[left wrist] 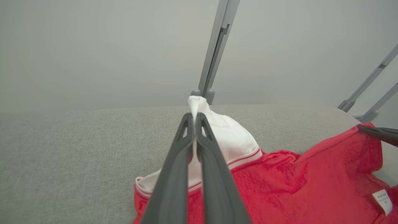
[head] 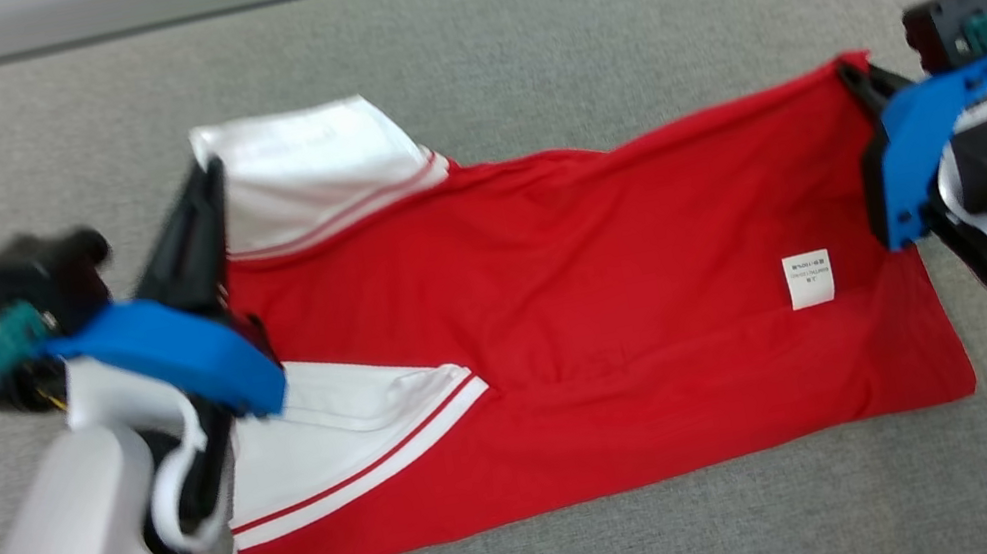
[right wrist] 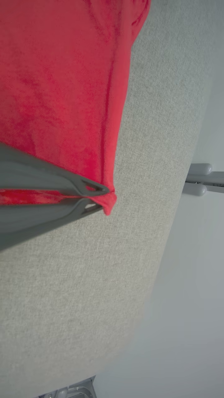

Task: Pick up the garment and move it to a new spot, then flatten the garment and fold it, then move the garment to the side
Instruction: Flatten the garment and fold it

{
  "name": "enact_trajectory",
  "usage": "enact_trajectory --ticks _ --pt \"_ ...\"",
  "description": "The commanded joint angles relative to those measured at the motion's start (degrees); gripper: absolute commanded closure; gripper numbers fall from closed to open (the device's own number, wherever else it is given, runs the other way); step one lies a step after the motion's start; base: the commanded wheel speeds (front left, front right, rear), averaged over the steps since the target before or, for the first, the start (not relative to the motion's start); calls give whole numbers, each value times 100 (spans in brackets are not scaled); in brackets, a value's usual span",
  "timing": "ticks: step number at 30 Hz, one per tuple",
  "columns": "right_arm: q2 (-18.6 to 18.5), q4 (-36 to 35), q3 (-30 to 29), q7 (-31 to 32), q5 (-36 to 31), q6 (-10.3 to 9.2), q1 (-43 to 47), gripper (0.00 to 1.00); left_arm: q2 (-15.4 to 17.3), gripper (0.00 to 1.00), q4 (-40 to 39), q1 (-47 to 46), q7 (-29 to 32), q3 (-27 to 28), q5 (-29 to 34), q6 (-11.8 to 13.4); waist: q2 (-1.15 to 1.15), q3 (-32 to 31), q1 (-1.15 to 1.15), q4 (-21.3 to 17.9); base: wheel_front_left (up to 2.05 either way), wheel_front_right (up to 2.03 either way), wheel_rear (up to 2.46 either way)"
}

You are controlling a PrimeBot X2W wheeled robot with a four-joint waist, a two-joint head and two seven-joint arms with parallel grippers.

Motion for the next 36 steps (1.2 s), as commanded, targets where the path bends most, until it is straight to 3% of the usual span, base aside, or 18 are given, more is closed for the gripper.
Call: enact_trajectory --ticks 1,10,19,29,30,31,32,34,35,36 --pt "-113 58 -122 -180 -142 1 284 100 -58 100 -250 403 -156 -66 -1 61 1 -141 1 60 0 0 0" --pt "-223 183 -398 -318 -345 1 958 100 -179 100 -1163 1741 -293 -318 -143 330 1 -448 1 375 0 0 0" --pt "-135 -104 -485 -383 -275 1 1394 100 -151 100 -1934 2806 -382 -216 -446 749 1 -678 1 559 0 0 0" --pt "-296 -544 -694 -3 -439 1 2001 100 -161 100 -1827 3330 -301 -380 -512 919 1 -835 1 650 0 0 0" --pt "-295 -590 -704 24 -448 1 2054 87 -150 100 -1766 3334 -274 -413 -479 936 1 -844 1 651 0 0 0" --pt "-305 -619 -723 59 -472 1 2108 59 -152 100 -1709 3331 -281 -431 -464 948 1 -854 1 652 0 0 0" --pt "-311 -652 -747 90 -482 1 2171 0 -162 83 -1642 3328 -275 -458 -442 946 1 -864 1 653 0 0 0" --pt "-258 -742 -838 129 -431 1 2273 0 -158 35 -1508 3327 -251 -503 -394 969 1 -890 1 651 0 0 0" --pt "-235 -784 -900 177 -425 1 2346 0 -149 0 -1446 3330 -258 -514 -372 988 1 -910 1 651 0 0 0" --pt "-216 -837 -968 215 -410 1 2417 0 -153 0 -1380 3323 -322 -511 -334 1000 1 -933 1 654 0 0 0"
